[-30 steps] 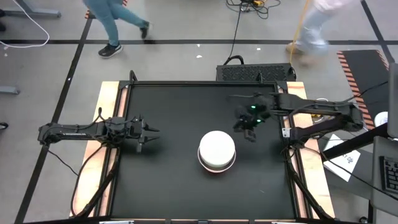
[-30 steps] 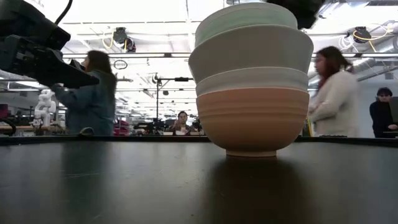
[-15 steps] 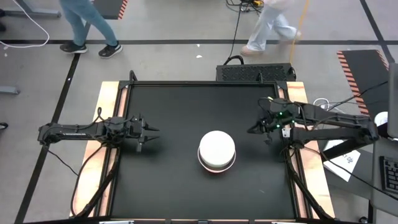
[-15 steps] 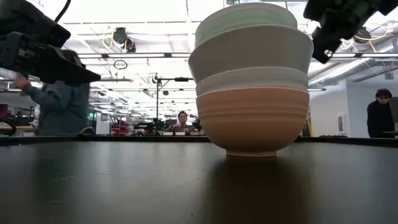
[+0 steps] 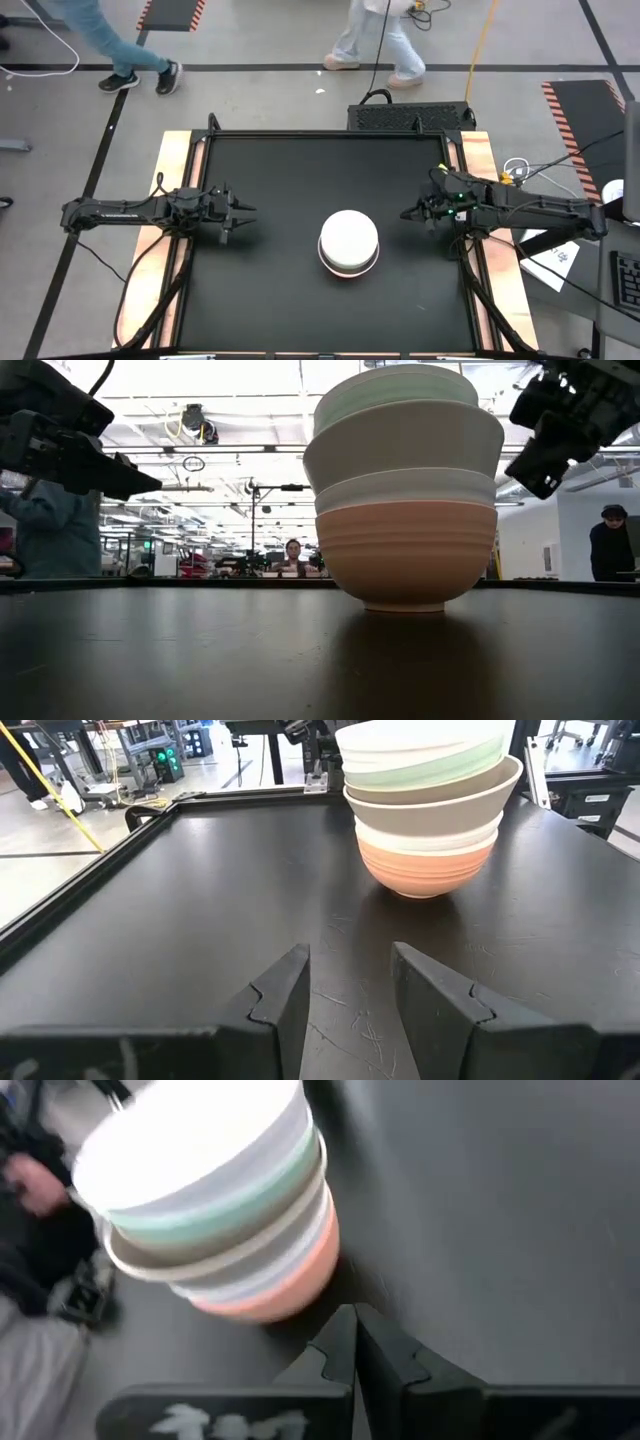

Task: Nest bowls inside each other
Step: Return to Home Position

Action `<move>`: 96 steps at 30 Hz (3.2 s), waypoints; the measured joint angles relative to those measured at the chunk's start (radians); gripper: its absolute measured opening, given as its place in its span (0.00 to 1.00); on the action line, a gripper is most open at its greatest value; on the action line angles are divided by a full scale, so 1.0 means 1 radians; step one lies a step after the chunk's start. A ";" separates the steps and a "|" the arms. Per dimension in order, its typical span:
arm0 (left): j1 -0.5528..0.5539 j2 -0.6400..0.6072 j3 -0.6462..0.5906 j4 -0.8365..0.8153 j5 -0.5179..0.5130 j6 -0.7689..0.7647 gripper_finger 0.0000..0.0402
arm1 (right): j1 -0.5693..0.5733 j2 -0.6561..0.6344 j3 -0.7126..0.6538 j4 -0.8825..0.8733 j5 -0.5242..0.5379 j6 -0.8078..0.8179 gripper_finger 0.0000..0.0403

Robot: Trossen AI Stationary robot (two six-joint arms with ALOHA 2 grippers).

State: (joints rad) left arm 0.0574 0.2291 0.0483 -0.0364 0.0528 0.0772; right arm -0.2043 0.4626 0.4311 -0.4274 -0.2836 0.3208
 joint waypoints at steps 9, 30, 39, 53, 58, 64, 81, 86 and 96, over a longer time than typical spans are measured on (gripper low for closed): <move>0.000 0.000 0.000 -0.002 0.000 0.000 0.36 | 0.000 -0.070 -0.139 0.171 0.022 0.121 0.00; 0.000 0.000 0.000 0.001 -0.004 0.032 0.36 | 0.000 -0.098 -0.312 0.349 0.040 0.105 0.00; 0.000 0.000 0.000 0.006 -0.008 0.037 0.36 | 0.001 -0.207 -0.312 0.340 0.053 0.048 0.00; 0.000 0.000 0.000 0.002 0.018 0.028 0.36 | 0.003 -0.328 -0.356 0.324 0.060 -0.084 0.00; 0.000 0.000 0.000 -0.007 0.018 0.041 0.36 | 0.016 -0.338 -0.372 0.376 0.052 -0.099 0.00; 0.000 0.000 0.000 -0.017 0.018 0.041 0.36 | 0.042 -0.337 -0.373 0.372 0.051 -0.098 0.00; 0.000 0.000 0.000 -0.013 -0.011 -0.018 0.36 | 0.051 -0.337 -0.375 0.410 -0.036 -0.043 0.00; 0.000 0.000 0.000 -0.015 -0.052 -0.063 0.36 | 0.051 -0.337 -0.375 0.412 -0.036 -0.044 0.00; 0.000 0.000 0.000 -0.014 -0.053 -0.055 0.36 | 0.051 -0.335 -0.377 0.500 -0.035 -0.045 0.00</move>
State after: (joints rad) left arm 0.0574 0.2287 0.0479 -0.0502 -0.0006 0.0227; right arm -0.1532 0.1276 0.0544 0.0722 -0.3189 0.2760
